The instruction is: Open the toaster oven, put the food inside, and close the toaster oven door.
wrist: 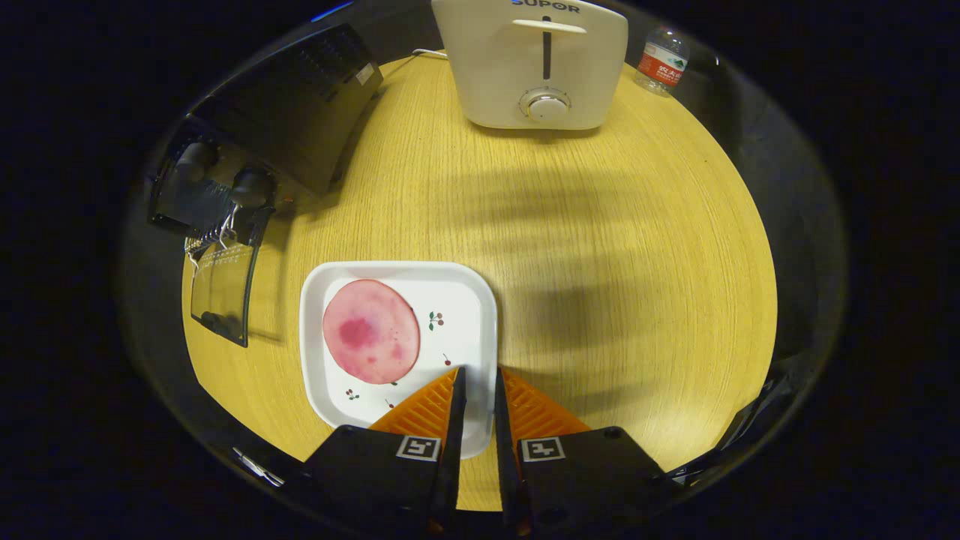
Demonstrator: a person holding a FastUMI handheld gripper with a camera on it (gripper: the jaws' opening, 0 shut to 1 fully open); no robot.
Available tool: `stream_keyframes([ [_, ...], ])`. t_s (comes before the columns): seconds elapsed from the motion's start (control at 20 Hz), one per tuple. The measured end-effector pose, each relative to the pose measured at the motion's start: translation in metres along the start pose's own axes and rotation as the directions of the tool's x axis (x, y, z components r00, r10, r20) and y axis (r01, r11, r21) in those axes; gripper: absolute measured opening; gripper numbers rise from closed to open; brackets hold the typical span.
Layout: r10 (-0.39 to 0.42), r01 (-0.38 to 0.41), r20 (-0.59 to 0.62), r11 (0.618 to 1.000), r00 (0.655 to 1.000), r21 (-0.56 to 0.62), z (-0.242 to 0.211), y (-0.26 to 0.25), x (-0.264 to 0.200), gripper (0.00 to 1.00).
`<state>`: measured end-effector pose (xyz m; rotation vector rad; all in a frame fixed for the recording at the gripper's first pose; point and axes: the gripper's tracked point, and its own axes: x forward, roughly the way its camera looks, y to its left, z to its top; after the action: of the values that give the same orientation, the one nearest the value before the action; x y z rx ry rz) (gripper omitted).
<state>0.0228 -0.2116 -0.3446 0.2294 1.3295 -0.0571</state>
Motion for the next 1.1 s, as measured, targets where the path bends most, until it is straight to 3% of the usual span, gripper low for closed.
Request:
stream_keyframes([
  [0.1,0.031,-0.031,-0.002,0.999,1.000,0.022,-0.001,0.000,0.005,0.09],
  [0.25,0.074,-0.074,0.008,0.997,0.997,0.034,-0.003,-0.001,0.004,0.02],
  [0.45,0.103,-0.103,0.002,0.995,0.995,0.016,-0.008,0.002,0.005,0.02],
  [0.65,0.155,-0.155,0.010,0.982,0.988,0.105,-0.016,0.008,0.004,0.02],
  [1.1,0.302,-0.326,0.127,0.907,0.945,0.266,-0.025,0.031,-0.047,0.02],
])
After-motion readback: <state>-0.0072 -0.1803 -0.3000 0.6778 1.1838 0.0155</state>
